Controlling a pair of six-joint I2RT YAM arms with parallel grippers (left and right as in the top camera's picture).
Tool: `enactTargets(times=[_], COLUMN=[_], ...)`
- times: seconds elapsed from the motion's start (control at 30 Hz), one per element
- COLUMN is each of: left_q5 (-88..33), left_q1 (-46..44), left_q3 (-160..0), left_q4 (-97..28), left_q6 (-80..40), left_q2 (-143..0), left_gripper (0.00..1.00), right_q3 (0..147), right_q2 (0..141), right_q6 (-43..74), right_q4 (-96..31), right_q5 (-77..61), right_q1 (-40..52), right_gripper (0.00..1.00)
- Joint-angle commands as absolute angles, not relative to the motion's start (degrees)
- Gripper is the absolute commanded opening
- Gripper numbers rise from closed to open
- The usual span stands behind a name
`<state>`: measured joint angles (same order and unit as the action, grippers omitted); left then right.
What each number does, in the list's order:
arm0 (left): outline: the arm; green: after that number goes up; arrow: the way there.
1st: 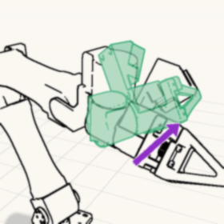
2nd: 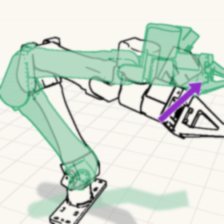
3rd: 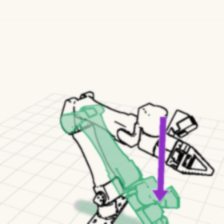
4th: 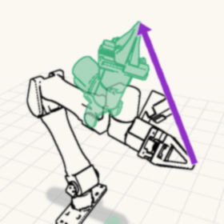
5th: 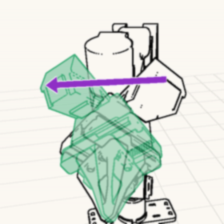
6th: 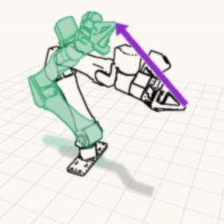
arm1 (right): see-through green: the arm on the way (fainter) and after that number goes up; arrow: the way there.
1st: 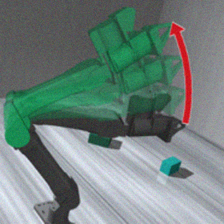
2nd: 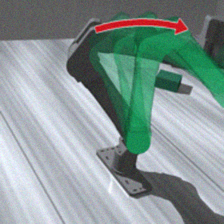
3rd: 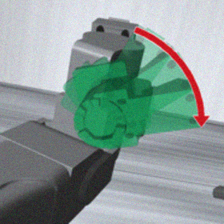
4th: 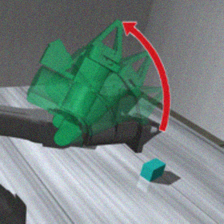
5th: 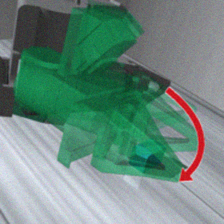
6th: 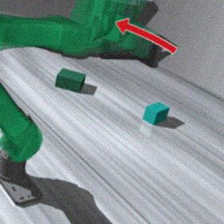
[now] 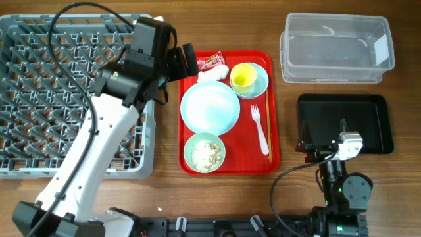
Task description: Sort waste into correct bins and load items into the dishwasher rack
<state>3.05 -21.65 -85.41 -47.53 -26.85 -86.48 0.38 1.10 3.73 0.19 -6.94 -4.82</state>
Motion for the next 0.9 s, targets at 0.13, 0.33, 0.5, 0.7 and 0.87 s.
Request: enactTargets(times=[0.13, 0.33, 0.5, 0.7, 0.87], left_q5=[-1.61, -2.96, -3.62, 1.19, 0.49], left_q1=[-21.76, -21.76, -21.58, -21.61, -21.61], left_q3=[-86.48, -86.48, -87.81, -100.25, -100.29], left_q4=[-38.68, -36.62, -40.14, -50.17, -41.23], left_q6=[-16.78, -10.39, -9.41, -9.41, -10.2], left_q2=[-92.49, -94.35, -97.27, -103.02, -103.53], left_gripper=[1.0, 1.0, 1.0, 1.0, 1.0], right_q3=[0.3, 0.3, 0.3, 0.3, 0.3], right_q2=[0.8, 0.8, 0.8, 0.8, 0.8], right_q6=[3.01, 2.98, 3.01, 3.01, 3.01], right_q4=[0.34, 0.32, 0.32, 0.32, 0.32], right_q5=[-5.76, -5.76, -5.76, -5.76, -5.76], right_q1=[-5.17, -5.17, -5.17, -5.17, -5.17], right_gripper=[1.0, 1.0, 1.0, 1.0, 1.0])
